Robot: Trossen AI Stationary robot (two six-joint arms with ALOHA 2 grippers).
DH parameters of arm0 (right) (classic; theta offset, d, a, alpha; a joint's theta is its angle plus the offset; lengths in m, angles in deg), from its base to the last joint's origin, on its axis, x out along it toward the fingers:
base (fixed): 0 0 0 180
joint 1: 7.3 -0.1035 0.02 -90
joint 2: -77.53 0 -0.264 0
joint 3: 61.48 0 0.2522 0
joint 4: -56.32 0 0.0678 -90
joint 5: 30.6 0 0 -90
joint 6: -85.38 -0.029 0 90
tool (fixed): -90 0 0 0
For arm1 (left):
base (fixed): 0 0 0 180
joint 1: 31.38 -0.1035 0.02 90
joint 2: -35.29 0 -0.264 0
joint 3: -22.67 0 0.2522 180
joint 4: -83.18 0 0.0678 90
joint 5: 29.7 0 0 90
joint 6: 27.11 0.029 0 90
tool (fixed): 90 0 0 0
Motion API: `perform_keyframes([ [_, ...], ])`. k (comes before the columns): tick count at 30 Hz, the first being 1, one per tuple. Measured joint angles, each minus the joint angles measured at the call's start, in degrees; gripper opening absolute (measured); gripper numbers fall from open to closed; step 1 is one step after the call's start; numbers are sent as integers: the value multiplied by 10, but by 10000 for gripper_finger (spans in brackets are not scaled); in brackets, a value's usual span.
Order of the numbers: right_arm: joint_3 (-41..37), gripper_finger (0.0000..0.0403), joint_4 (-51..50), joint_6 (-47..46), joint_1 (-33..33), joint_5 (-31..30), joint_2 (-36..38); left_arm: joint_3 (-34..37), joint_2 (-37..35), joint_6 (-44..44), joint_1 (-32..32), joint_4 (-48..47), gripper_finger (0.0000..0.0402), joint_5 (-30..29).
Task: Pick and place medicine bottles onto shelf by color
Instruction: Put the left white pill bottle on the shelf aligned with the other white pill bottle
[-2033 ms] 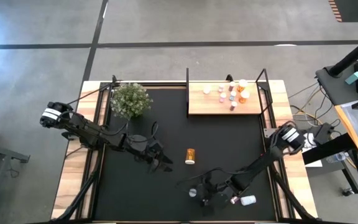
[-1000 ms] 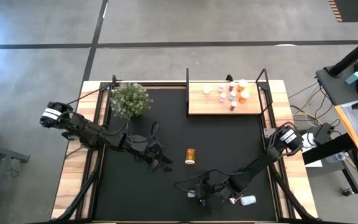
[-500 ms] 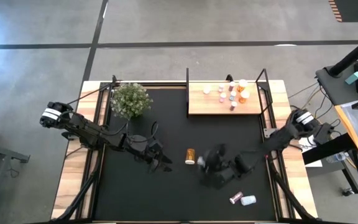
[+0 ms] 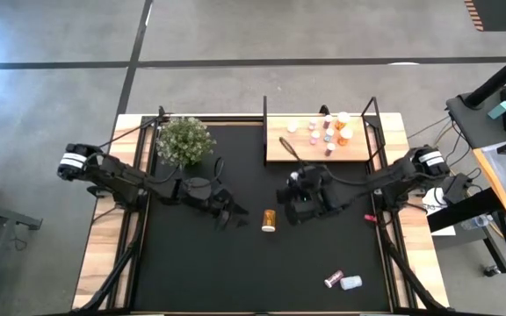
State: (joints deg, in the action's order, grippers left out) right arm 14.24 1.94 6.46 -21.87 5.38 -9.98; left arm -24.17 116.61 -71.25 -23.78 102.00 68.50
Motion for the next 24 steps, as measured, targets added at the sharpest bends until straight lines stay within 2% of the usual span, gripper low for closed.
perform_keyframes([
  [6,0,137,-2,42,73,1,8,-10,0,-1,-71,0,272,0],
  [15,-4,137,4,91,164,35,5,-24,-2,-4,-182,0,272,0],
  [24,-4,137,23,136,237,35,5,-28,-2,-4,-236,0,272,5],
])
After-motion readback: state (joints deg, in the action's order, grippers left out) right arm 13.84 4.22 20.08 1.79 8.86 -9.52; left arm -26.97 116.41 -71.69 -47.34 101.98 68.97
